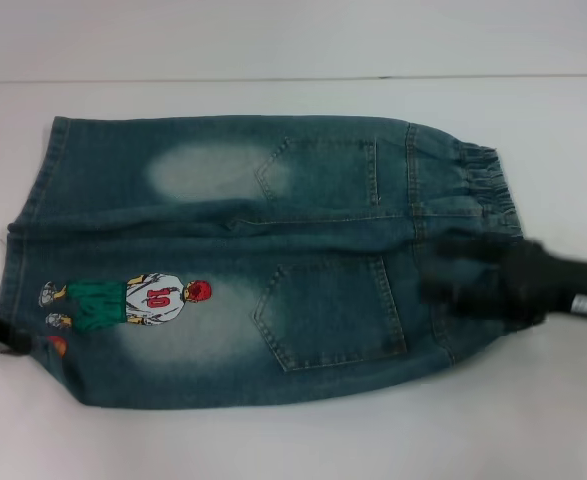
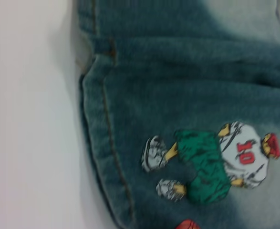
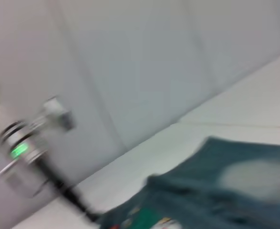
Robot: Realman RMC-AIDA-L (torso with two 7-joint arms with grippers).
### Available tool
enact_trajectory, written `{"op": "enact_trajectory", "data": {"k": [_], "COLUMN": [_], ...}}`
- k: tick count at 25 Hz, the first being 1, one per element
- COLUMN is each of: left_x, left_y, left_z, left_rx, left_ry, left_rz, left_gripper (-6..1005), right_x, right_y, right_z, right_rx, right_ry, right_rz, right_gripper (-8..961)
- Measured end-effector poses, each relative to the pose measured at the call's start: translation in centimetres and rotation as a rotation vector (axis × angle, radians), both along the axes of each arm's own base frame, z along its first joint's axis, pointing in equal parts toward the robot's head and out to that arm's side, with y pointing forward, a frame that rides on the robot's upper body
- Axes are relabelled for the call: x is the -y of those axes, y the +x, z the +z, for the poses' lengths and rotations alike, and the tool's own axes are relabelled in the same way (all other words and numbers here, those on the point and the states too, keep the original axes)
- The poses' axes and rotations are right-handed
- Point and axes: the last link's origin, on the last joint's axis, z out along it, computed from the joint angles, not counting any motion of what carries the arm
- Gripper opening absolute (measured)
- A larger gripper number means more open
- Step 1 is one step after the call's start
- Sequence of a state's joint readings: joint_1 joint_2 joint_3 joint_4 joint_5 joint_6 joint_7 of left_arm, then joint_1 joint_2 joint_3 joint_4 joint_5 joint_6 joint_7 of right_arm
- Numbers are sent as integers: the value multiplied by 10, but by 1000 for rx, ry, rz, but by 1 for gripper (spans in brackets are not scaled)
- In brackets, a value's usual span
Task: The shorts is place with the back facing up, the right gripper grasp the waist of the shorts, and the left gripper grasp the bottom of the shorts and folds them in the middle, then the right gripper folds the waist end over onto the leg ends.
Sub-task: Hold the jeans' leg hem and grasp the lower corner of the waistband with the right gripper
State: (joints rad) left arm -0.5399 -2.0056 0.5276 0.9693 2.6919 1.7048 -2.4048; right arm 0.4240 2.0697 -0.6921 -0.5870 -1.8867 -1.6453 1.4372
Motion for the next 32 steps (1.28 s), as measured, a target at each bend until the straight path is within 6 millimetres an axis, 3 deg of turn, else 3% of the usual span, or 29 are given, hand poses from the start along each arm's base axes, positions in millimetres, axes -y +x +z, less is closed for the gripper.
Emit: {"op": "enact_trajectory", "data": {"k": [8, 13, 21, 32], "left_x": [-2, -6, -10, -11], "left_y": [2, 7, 12, 13], "left_z": [4, 4, 5, 3], "left_rx": [7, 25, 37, 40], "left_ry": [31, 39, 44, 42], "left_rz": [-18, -41, -60, -63], "left_gripper": [8, 8, 8, 8], "right_x": [-28, -36, -36, -49], "right_y": [13, 19, 7, -1], "right_z": [57, 87, 85, 72], "right_rx": [20, 226, 567, 766], "right_ry": [-35, -123, -353, -423], "right_rz": [-263, -328, -228, -205], "right_gripper": [823, 820, 817, 812]}}
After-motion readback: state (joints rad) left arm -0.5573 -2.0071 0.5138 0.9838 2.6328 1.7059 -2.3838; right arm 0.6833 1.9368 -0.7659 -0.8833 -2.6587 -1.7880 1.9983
